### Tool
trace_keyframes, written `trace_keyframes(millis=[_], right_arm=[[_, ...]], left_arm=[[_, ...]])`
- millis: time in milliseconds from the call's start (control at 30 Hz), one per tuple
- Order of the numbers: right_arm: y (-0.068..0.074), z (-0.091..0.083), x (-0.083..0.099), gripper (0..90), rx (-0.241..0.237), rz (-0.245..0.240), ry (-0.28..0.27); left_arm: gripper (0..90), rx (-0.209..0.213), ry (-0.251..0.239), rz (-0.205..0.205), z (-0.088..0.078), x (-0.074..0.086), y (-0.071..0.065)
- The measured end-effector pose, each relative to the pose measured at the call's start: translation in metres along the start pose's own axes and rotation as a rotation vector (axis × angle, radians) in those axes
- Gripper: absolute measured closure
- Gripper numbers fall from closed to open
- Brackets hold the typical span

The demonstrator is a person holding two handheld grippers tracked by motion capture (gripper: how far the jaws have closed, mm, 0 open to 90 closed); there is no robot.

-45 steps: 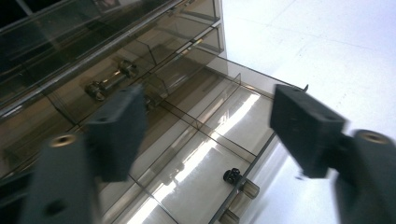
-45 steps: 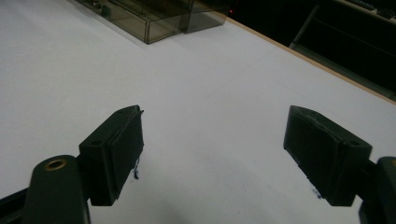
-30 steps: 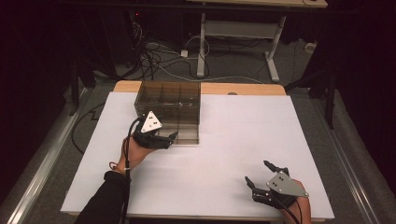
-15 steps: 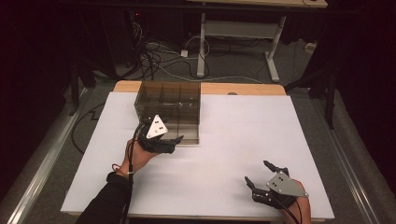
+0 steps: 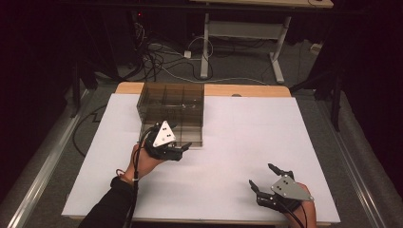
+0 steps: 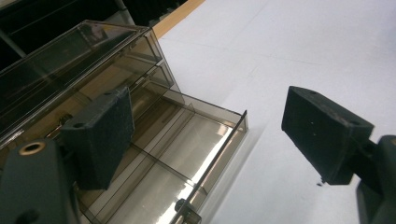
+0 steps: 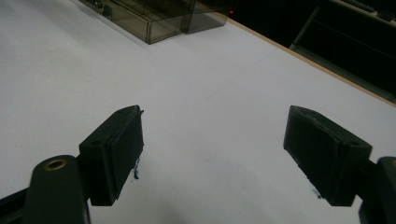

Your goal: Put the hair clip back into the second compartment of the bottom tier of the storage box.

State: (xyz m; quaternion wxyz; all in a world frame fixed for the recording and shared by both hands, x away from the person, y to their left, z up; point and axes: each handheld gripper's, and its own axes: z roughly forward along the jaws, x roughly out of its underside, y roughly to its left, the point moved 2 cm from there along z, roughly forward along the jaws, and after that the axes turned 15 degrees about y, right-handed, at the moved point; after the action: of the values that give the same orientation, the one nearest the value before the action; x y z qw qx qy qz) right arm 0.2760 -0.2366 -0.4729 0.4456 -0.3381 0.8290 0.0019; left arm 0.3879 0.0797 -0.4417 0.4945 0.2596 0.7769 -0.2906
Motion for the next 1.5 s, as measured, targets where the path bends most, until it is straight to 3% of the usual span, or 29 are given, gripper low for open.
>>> trace_keyframes(millis=[600, 1133, 1500], right_arm=[[0.000, -0.001, 0.000, 20.0, 0.001, 0.001, -0.004], [0.002, -0.002, -0.001, 20.0, 0.006, -0.009, -0.005], [0.004, -0.003, -0.001, 20.0, 0.006, -0.016, -0.008]], left_arm=[[16.0, 0.055, -0.019, 0.067, -0.019, 0.006, -0.020], [15.6, 0.064, -0.061, 0.110, -0.034, 0.012, -0.028], [15.6, 0.061, -0.062, 0.136, -0.043, 0.017, -0.032]])
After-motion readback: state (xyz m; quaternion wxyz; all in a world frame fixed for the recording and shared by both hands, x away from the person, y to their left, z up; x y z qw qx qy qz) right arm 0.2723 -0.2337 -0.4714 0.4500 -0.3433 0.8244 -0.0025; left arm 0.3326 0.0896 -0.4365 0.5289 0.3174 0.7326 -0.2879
